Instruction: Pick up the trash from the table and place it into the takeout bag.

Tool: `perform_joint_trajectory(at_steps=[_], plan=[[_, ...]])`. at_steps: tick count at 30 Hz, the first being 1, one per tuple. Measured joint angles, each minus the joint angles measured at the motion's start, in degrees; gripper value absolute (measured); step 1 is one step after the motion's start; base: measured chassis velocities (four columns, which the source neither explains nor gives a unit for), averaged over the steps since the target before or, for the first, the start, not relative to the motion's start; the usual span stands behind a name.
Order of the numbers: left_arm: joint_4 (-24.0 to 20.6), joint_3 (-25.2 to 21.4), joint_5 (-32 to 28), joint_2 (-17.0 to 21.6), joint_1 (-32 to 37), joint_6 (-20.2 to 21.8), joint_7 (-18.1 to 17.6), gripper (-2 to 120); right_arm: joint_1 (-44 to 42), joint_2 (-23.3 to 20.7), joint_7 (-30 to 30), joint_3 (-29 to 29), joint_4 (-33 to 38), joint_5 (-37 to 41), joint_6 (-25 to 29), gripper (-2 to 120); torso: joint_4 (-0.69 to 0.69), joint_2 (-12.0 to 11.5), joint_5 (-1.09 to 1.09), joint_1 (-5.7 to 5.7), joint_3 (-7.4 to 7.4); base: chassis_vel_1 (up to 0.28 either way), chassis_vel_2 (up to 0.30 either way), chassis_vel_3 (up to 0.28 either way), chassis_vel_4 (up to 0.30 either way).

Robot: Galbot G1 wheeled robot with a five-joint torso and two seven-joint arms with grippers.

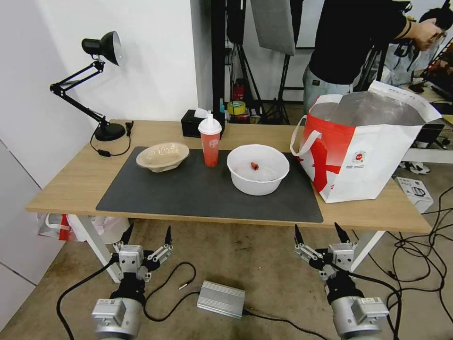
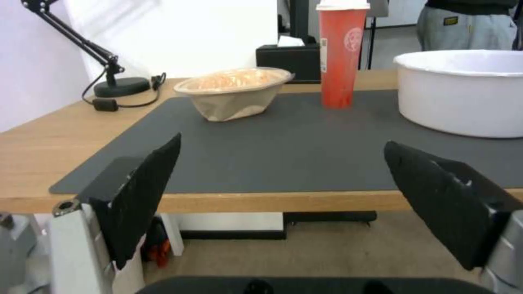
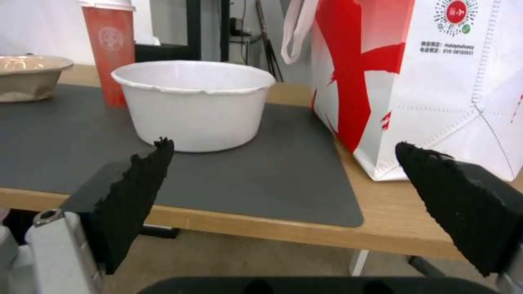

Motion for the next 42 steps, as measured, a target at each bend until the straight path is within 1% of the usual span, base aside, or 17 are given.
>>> perform_joint_trajectory(at_steps=[16,20,22,23,24,26,27,28,32,33,37,38,39,40,42], plan=[[0.0,0.0,0.0,0.0,0.0,0.0,0.0,100,0.0,0.0,0.0,0.0,0.0,0.0,0.0,100,0.0,0.0,0.0,0.0,0.0,0.0,0.0,0.0,0.0],[-0.1,0.9,-0.4,0.7,0.2,0.3,-1.8,97,0.0,0.0,0.0,0.0,0.0,0.0,0.0,100,0.0,0.0,0.0,0.0,0.0,0.0,0.0,0.0,0.0],[-0.6,2.7,-1.3,2.0,0.6,1.2,-5.3,98,0.0,-0.8,0.3,-0.2,0.0,0.3,0.0,100,-0.01,0.0,0.01,0.0,0.0,0.0,0.0,0.0,0.0],[-0.9,3.7,-1.9,2.8,0.9,1.6,-7.4,98,0.0,-2.3,1.1,-0.6,0.0,1.0,-0.1,100,0.0,0.0,0.0,0.0,0.0,0.0,0.0,0.0,0.0],[-0.9,3.7,-1.9,2.8,0.9,1.6,-7.4,98,0.0,-2.3,1.1,-0.6,0.0,1.0,-0.1,100,0.0,0.0,0.0,0.0,0.0,0.0,0.0,0.0,0.0],[-1.4,5.6,-2.9,4.1,1.3,2.5,-11.0,98,-0.2,-5.9,2.9,-1.7,-0.1,2.7,-0.5,100,0.0,0.0,0.0,0.0,0.0,0.0,0.0,0.0,0.0],[-1.7,6.8,-3.6,5.1,1.6,3.1,-13.6,98,-0.2,-8.3,4.2,-2.4,-0.2,3.9,-0.8,100,0.0,0.0,0.01,0.0,0.0,0.0,0.0,0.0,0.0],[-1.7,6.8,-3.6,5.1,1.6,3.1,-13.6,98,-0.2,-8.3,4.2,-2.4,-0.2,3.9,-0.8,100,0.0,0.0,0.01,0.0,0.0,0.0,0.0,0.0,0.0],[-2.7,10.6,-5.6,7.9,2.5,4.8,-21.2,98,-0.5,-16.4,8.4,-4.8,-0.7,7.7,-1.6,100,0.0,0.0,0.01,0.0,0.0,0.0,0.0,0.0,0.0],[-2.7,10.6,-5.6,7.9,2.5,4.8,-21.2,98,-0.5,-16.4,8.4,-4.8,-0.7,7.7,-1.6,100,0.0,0.0,0.01,0.0,0.0,0.0,0.0,0.0,0.0],[-3.6,13.9,-7.3,10.4,3.3,6.3,-27.8,98,-0.8,-23.6,12.2,-6.9,-1.0,11.2,-2.4,100,0.0,0.0,0.01,0.0,0.0,0.0,0.0,0.0,0.0],[-3.6,13.9,-7.3,10.4,3.3,6.3,-27.8,98,-0.8,-23.6,12.2,-6.9,-1.0,11.2,-2.4,100,0.0,0.0,0.01,0.0,0.0,0.0,0.0,0.0,0.0],[-3.9,15.1,-8.0,11.3,3.6,6.9,-30.3,98,-1.0,-26.3,13.5,-7.5,-1.0,12.3,-2.4,100,0.0,0.0,0.02,-0.01,0.0,0.0,0.0,0.0,0.0],[-4.2,16.0,-8.5,12.0,3.8,7.3,-32.1,98,-1.4,-27.8,13.9,-7.0,-0.1,12.7,-1.1,100,0.0,0.0,0.04,0.0,0.0,0.0,0.0,0.0,0.0],[-4.7,17.8,-9.4,13.3,4.2,8.1,-35.6,97,-1.6,-28.9,14.2,-5.7,2.0,12.8,0.9,100,0.01,0.0,-0.04,0.0,0.0,0.0,0.0,0.0,0.0]])
